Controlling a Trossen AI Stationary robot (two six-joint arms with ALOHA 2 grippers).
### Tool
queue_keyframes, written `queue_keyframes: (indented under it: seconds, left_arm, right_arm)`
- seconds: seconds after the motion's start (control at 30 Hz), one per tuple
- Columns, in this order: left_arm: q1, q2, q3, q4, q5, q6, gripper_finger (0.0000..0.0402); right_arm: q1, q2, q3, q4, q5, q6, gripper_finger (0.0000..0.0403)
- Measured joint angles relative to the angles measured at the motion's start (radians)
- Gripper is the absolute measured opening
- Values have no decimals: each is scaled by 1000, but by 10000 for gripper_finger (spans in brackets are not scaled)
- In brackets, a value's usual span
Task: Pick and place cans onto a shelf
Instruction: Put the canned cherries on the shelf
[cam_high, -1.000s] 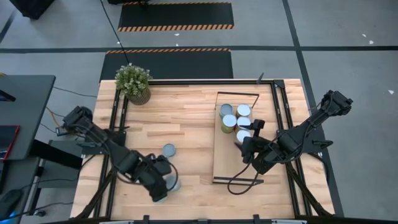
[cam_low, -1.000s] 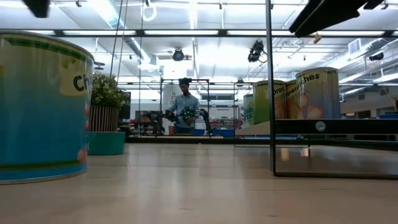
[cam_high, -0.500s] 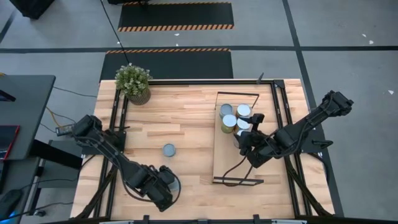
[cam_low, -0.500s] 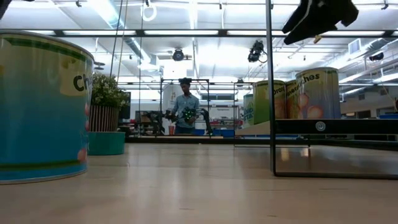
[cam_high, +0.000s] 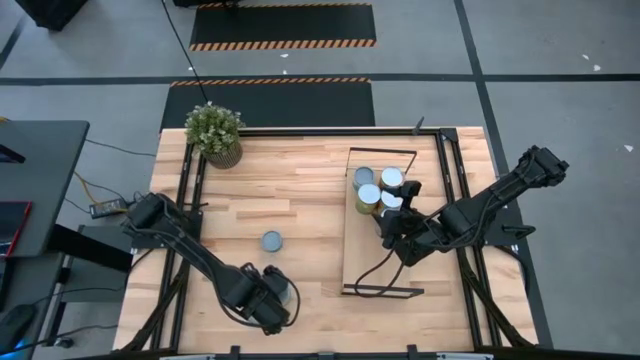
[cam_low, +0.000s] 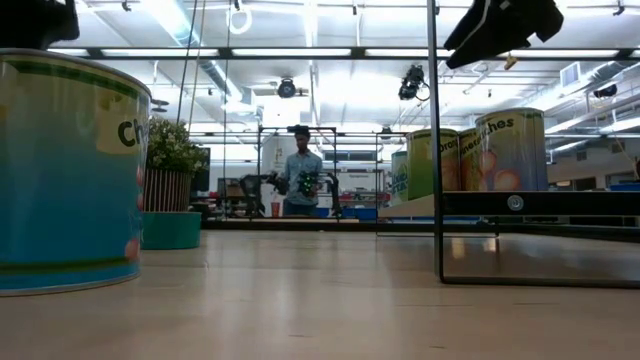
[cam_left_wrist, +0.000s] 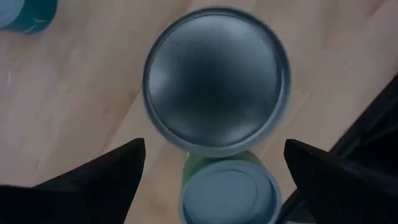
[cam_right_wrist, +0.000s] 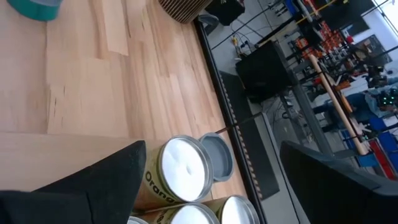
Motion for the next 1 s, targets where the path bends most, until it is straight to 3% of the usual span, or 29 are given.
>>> queue_keyframes:
  seconds: [0.53,0.83,1.0]
  left_arm:
    - [81,64,-8,52,-30,110,386]
    - [112,64,-8,73,-34,161,320]
    - [141,61,-8,72,-10,231,320]
  right_arm:
    - [0,0,0,18,0,-6,378]
    - [-1,0,0,18,-1,-11,378]
    - [-1,0,0,24,-9,-15,378]
